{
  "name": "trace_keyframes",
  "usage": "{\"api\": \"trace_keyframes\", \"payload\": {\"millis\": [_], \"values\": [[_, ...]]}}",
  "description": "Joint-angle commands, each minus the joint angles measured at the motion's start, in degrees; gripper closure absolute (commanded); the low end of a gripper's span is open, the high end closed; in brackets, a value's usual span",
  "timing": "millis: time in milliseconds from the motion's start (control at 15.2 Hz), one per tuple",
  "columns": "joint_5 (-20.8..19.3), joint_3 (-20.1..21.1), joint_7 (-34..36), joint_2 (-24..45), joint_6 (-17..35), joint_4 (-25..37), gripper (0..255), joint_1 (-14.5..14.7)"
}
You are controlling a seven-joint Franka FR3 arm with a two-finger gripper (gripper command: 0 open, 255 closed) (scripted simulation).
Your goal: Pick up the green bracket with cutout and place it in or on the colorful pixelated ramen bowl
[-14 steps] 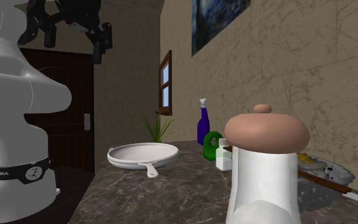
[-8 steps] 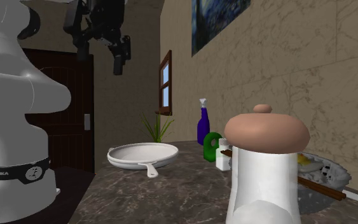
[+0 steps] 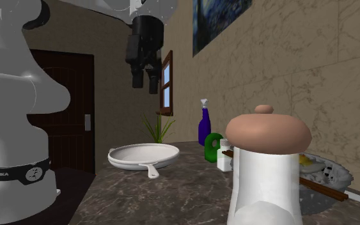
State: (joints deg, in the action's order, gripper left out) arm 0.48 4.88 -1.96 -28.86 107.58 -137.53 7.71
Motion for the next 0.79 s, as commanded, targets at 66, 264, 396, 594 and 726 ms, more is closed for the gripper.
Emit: {"api": "trace_keyframes", "payload": {"millis": [66,264,396,594,726], "values": [[0.7,1.7,-0.4,5.0,4.0,1.5,0,1.7],[0.9,3.4,-0.7,10.1,7.4,3.8,0,3.1],[0.9,4.5,-0.9,13.5,9.4,5.5,0,4.1],[0.6,6.2,-1.1,18.6,12.0,8.3,0,5.4],[0.1,7.4,-1.2,22.0,13.6,10.4,0,6.3]]}}
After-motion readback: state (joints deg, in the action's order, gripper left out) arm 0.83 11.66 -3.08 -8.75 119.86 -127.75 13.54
